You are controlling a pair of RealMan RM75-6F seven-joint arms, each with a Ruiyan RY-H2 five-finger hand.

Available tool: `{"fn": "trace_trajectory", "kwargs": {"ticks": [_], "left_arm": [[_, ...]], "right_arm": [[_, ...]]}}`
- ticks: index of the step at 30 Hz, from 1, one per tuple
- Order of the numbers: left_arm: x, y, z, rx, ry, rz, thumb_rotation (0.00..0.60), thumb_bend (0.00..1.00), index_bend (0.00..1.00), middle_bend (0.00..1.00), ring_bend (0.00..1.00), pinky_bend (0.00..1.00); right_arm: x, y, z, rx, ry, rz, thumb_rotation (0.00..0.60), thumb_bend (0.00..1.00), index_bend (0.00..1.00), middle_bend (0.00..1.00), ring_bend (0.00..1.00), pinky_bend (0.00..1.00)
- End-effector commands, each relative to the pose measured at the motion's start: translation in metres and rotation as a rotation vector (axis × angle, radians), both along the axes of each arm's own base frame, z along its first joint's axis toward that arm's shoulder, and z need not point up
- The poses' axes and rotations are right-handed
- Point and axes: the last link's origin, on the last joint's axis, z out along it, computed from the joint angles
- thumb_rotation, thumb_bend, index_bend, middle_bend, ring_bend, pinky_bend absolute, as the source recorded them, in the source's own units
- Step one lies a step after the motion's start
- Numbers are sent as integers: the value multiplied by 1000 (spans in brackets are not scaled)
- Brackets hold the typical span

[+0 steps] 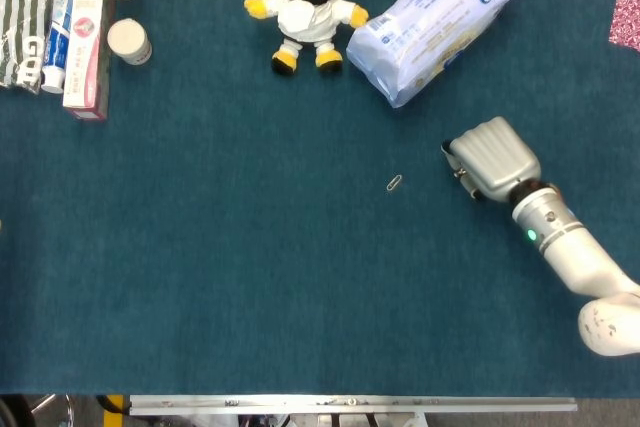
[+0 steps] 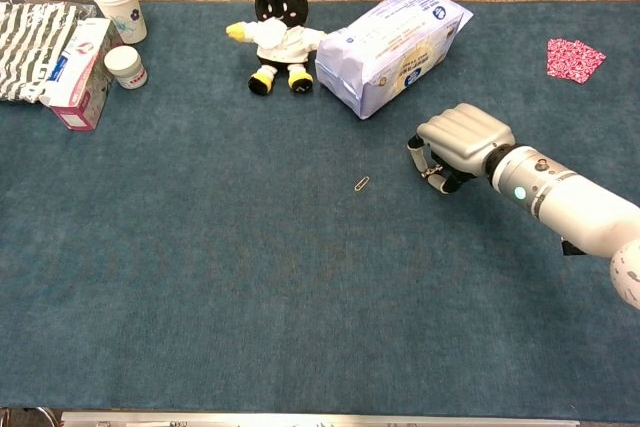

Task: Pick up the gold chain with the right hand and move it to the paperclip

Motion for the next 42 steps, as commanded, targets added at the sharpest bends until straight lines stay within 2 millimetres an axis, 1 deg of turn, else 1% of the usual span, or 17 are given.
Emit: {"fn": "trace_trajectory", "kwargs": {"ticks": [1, 5, 16, 19, 23, 30, 36, 39, 42], "left_arm": [[0, 0, 0, -1, 0, -1, 600, 184, 0, 89, 37, 0], [1, 0, 0, -4, 2, 0, 600, 184, 0, 89, 37, 0], [4, 0, -2, -14, 9, -6, 600, 183, 0, 87, 37, 0], [6, 0, -3, -17, 11, -7, 600, 184, 0, 86, 37, 0], [7, 0, -2, -15, 14, -8, 600, 184, 0, 86, 37, 0], [7, -7, 0, -8, 15, -1, 600, 184, 0, 86, 37, 0], [6, -14, 2, 1, 17, 10, 600, 184, 0, 86, 37, 0], [6, -16, 3, 5, 16, 14, 600, 184, 0, 86, 37, 0], [3, -20, 4, 12, 13, 26, 600, 184, 0, 86, 37, 0]], "right_arm": [[0, 0, 1, -4, -10, -3, 600, 394, 614, 918, 1000, 1000], [3, 0, 7, -10, -59, -23, 600, 408, 648, 931, 1000, 1000], [15, -1, 38, -43, -198, -33, 600, 427, 709, 955, 1000, 1000], [18, 0, 42, -41, -233, -39, 600, 432, 718, 959, 1000, 1000], [24, 3, 42, -13, -289, -58, 600, 432, 723, 961, 1000, 1000], [43, 5, 31, 39, -376, -52, 600, 433, 724, 961, 1000, 1000], [65, 6, 10, 101, -429, -45, 600, 432, 724, 961, 1000, 1000], [68, 6, 4, 112, -429, -44, 600, 432, 724, 961, 1000, 1000], [75, 8, -9, 142, -427, -36, 600, 432, 724, 961, 1000, 1000]]}}
